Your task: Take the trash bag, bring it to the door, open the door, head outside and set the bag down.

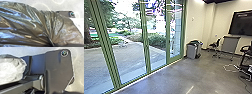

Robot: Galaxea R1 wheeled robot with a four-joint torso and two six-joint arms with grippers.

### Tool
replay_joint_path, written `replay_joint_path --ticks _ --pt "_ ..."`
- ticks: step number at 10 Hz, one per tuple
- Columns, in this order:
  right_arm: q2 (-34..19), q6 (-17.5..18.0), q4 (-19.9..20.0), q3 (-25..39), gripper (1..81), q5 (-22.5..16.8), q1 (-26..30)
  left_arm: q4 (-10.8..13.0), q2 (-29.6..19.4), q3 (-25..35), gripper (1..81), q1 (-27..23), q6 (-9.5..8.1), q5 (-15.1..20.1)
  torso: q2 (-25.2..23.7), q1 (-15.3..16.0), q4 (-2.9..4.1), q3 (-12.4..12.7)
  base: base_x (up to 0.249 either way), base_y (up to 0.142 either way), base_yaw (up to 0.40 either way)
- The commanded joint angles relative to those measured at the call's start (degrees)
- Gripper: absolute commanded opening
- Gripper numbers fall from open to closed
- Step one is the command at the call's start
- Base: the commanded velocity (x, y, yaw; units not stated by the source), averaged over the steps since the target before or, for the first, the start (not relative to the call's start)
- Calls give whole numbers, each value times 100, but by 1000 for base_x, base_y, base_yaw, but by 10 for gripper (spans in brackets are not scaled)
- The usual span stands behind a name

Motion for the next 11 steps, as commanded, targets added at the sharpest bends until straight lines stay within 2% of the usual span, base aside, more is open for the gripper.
replay_joint_path --ticks 1,8,11 --pt "-8 -14 -29 17 811 -308 297 21 3 11 10 -419 26 334 0 0 0 0 189 -96 0" --pt "-17 -14 -28 17 811 -308 297 21 12 11 10 -419 26 343 0 0 0 0 191 -81 0" --pt "-17 -14 -28 17 811 -299 288 21 12 11 10 -427 26 343 0 0 0 0 191 0 0"
